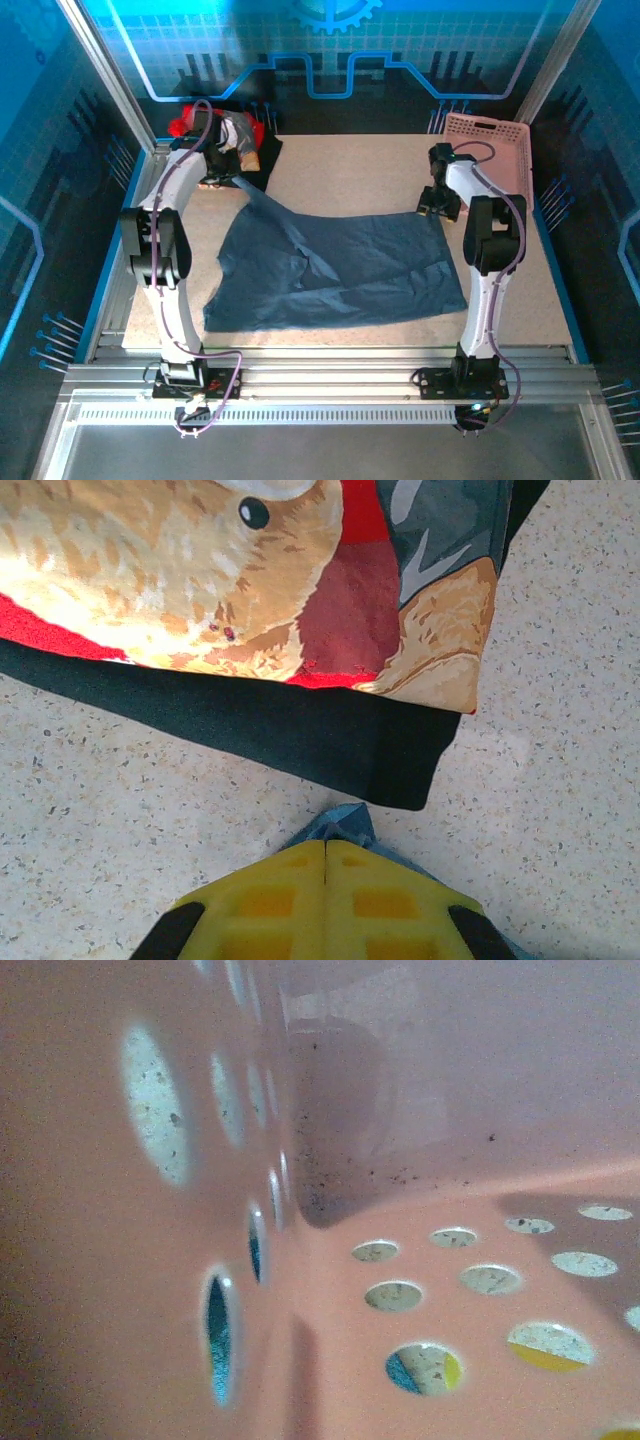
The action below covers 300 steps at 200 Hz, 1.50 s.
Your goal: Fold and stack the t-shirts
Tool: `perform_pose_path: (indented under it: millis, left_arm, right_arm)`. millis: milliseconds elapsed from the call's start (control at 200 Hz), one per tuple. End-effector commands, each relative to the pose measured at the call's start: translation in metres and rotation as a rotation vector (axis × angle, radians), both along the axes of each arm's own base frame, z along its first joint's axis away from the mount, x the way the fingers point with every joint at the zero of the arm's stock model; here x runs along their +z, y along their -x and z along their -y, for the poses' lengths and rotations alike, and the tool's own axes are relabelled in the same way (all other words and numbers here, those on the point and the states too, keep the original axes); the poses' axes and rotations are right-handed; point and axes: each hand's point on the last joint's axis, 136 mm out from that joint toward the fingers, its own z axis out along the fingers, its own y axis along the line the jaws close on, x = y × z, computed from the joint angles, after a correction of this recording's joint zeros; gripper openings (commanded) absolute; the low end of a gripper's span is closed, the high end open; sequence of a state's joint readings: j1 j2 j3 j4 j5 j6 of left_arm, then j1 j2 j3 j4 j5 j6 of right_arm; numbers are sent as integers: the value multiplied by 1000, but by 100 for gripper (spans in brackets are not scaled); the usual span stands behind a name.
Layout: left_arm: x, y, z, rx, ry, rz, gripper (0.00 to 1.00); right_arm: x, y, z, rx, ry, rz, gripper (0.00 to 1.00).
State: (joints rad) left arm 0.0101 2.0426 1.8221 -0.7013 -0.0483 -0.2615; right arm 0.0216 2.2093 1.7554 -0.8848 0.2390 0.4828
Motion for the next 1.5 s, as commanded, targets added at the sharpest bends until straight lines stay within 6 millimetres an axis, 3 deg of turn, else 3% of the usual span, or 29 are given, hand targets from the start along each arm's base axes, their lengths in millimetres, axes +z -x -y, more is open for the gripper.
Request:
perform_pose_path:
  millis: [0, 80, 135, 155, 250, 385, 625, 1015, 1251, 1476, 1496]
  left_arm:
    - [8, 1, 9, -33, 10, 18, 0]
    - [8, 3, 11, -32, 16, 16, 0]
    - [10, 5, 11, -33, 18, 17, 0]
    - [10, 6, 11, -33, 19, 17, 0]
    - [11, 9, 11, -32, 14, 15, 0]
    - [11, 14, 10, -33, 10, 13, 0]
    - [3, 20, 10, -20, 14, 3, 0]
    - [16, 28, 8, -13, 7, 23, 0]
    - [28, 37, 8, -13, 8, 43, 0]
    - [27, 57, -10, 31, -3, 15, 0]
    - [26, 60, -13, 37, -4, 11, 0]
  right_arm:
    - [-5, -23, 4, -6, 44, 38, 64]
    - [-4, -31, 13, -49, 51, 41, 64]
    - [6, -39, 21, -87, 55, 66, 64]
    - [-3, -39, 22, -96, 56, 47, 64]
    - [4, -51, 27, -101, 54, 63, 64]
    - [8, -43, 30, -96, 84, 36, 62]
    - [-12, -23, 19, -68, 61, -11, 50]
    - [-30, -27, 17, -66, 61, -118, 27]
    - [-25, -29, 15, -99, 13, -64, 19]
    - [-16, 9, 47, -278, 71, -94, 26]
    - [-7, 10, 49, -292, 69, -69, 26]
